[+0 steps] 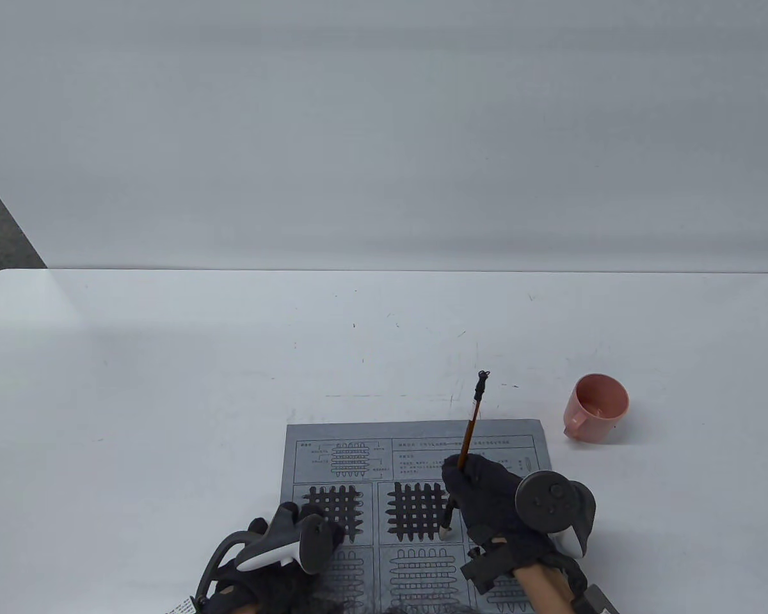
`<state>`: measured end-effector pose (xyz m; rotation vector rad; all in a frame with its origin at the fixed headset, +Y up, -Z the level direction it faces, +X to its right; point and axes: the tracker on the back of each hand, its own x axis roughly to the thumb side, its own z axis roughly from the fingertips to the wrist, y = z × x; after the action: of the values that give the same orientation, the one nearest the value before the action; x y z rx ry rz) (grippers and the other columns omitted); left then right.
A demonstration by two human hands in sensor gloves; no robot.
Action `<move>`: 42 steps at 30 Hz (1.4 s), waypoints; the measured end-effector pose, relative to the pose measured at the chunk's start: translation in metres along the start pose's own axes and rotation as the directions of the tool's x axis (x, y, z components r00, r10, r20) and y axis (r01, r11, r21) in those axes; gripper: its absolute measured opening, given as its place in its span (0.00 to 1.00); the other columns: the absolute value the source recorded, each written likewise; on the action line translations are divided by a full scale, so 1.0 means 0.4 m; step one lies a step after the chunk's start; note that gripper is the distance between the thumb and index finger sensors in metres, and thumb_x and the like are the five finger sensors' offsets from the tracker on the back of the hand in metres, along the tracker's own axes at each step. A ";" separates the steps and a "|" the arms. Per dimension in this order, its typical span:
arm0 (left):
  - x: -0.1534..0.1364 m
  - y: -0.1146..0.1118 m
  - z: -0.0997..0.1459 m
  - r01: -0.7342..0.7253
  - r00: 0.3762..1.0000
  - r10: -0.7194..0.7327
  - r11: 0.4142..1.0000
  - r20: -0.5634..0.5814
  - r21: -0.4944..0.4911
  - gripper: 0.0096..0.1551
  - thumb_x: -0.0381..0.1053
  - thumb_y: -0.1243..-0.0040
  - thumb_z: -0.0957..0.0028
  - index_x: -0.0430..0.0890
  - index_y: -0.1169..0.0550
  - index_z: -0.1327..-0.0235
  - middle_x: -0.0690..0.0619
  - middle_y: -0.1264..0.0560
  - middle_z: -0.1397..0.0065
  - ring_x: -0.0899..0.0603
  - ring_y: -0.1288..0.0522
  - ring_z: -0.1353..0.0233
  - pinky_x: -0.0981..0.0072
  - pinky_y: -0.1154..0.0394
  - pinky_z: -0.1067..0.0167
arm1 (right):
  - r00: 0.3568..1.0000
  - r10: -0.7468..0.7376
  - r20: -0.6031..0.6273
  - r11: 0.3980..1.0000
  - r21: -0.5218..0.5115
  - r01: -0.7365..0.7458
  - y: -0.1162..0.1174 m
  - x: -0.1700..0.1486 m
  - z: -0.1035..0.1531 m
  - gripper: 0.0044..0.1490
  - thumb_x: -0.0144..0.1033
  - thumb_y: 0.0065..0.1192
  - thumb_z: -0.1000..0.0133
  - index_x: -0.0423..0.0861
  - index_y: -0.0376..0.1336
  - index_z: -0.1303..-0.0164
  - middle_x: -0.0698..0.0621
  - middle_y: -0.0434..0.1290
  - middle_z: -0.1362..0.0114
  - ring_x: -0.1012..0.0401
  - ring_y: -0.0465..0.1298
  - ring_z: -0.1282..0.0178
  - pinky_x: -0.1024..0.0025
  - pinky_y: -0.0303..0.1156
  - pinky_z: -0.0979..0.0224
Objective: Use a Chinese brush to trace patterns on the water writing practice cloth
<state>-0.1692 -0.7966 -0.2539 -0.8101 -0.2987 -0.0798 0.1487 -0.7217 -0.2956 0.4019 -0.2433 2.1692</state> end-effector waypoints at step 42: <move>0.000 0.000 0.000 0.000 1.000 0.000 1.000 0.000 0.000 0.64 0.78 0.52 0.63 0.70 0.79 0.36 0.59 0.87 0.27 0.39 0.87 0.23 0.28 0.75 0.27 | 0.997 -0.022 0.077 0.986 -0.161 0.034 -0.053 0.017 0.007 0.23 0.36 0.61 0.41 0.38 0.68 0.41 0.38 0.78 0.39 0.45 0.83 0.46 0.40 0.73 0.44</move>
<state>-0.1692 -0.7966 -0.2539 -0.8101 -0.2987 -0.0798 0.1629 -0.7051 -0.2898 0.3915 -0.4509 2.0912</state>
